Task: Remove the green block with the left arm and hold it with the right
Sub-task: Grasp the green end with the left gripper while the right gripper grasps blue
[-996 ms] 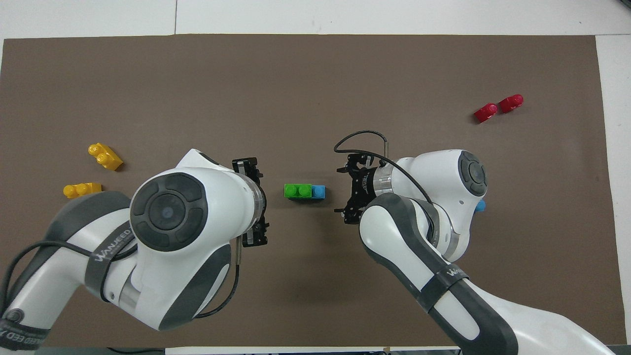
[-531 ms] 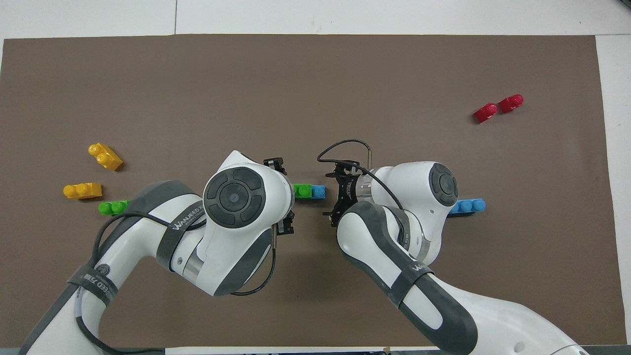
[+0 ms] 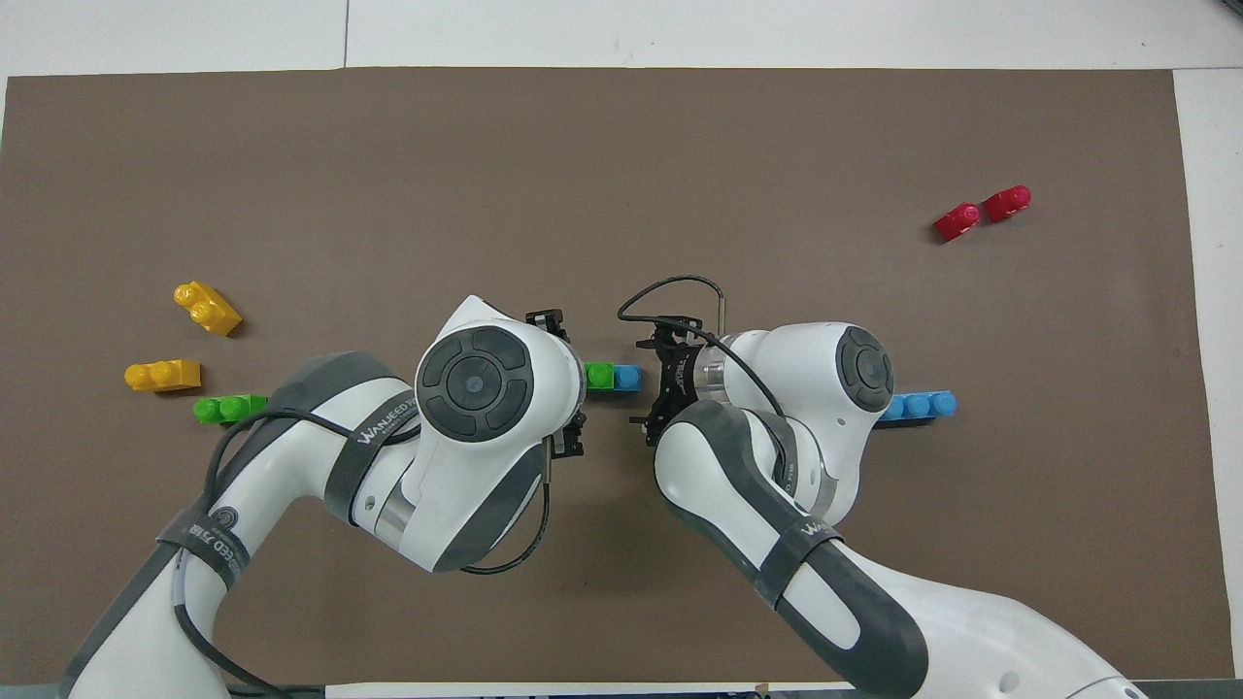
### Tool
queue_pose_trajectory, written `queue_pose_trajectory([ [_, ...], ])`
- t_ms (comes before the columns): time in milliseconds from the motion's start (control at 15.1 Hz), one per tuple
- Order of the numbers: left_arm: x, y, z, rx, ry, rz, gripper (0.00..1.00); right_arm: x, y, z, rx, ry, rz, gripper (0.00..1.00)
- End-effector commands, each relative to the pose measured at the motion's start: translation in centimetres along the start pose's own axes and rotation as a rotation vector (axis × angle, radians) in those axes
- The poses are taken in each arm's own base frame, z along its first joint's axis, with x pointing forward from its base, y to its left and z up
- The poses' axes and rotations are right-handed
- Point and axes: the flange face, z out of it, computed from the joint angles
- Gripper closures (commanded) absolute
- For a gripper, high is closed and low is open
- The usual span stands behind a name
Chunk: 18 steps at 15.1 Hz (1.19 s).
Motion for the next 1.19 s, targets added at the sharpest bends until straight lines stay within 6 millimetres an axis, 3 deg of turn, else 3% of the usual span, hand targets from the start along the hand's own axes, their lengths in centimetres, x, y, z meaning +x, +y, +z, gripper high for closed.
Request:
queue_pose_trajectory([
  [0, -0.5, 0.2, 1.3, -0.005, -0.006, -0.019, 0.0, -0.1, -0.1, 0.7, 0.02, -0.015, -0.014, 0.0],
  [465, -0.5, 0.6, 4.8, -0.004, 0.032, -0.02, 0.0, -0.5, 0.2, 0.9, 0.028, -0.021, -0.012, 0.0],
  [730, -0.4, 0.7, 4.9, -0.016, 0.04, -0.021, 0.0, -0.6, 0.4, 1.1, 0.027, -0.025, -0.027, 0.02],
  [929, -0.5, 0.6, 5.1, -0.018, 0.038, -0.02, 0.0, -1.0, 0.8, 1.3, 0.04, -0.022, -0.079, 0.17],
  [1128, -0.4, 0.6, 5.2, -0.017, 0.039, -0.02, 0.0, -1.4, 1.1, 1.5, 0.045, -0.02, -0.102, 0.45],
])
